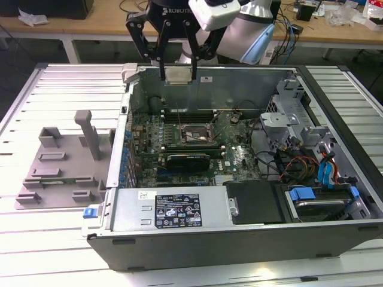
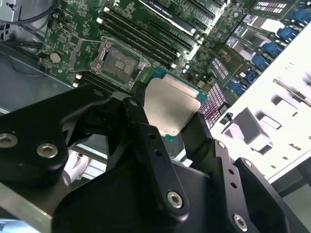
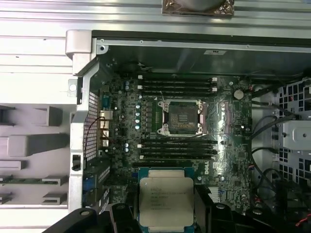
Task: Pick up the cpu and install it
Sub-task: 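Pick up the cpu and move it towards the insertion slot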
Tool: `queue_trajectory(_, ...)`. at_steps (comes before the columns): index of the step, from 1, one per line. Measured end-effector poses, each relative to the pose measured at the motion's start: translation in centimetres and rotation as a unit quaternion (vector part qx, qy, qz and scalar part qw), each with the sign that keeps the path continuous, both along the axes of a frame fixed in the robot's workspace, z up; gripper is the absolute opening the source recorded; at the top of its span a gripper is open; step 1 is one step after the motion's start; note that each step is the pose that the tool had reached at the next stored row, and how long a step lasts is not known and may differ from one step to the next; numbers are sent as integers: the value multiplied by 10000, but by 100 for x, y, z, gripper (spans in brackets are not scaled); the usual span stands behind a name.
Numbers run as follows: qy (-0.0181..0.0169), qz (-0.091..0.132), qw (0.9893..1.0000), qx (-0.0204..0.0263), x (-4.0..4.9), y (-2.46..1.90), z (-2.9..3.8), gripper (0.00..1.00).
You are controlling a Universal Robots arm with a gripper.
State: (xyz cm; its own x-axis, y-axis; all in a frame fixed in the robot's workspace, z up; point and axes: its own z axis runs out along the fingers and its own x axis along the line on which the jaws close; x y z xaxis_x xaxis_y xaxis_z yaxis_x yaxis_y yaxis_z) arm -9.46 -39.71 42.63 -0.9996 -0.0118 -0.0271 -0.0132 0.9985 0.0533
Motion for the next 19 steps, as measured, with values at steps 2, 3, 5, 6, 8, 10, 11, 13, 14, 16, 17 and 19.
queue_trajectory(2, -1, 1, 10000, 1, 2, 1, -8, 54)
queue_trajectory(3, 0, 1, 10000, -1, 4, 0, -23, 54)
queue_trajectory(5, 0, 1, 10000, 0, 21, 0, -93, 54)
queue_trajectory(6, 0, 1, 10000, 0, 28, 0, -124, 54)
queue_trajectory(8, 0, 1, 10000, 0, 38, 0, -170, 54)
queue_trajectory(10, 0, 1, 10000, 0, 47, 0, -218, 54)
queue_trajectory(11, 0, 1, 10000, 0, 50, 0, -234, 54)
queue_trajectory(13, 0, 1, 10000, 0, 59, 0, -306, 54)
queue_trajectory(14, 0, 1, 10000, 0, 62, 0, -337, 54)
queue_trajectory(16, 0, 1, 10000, 0, 66, 0, -371, 54)
queue_trajectory(17, 0, 1, 10000, 0, 68, 0, -386, 54)
queue_trajectory(19, 0, 1, 10000, 0, 73, 0, -425, 54)
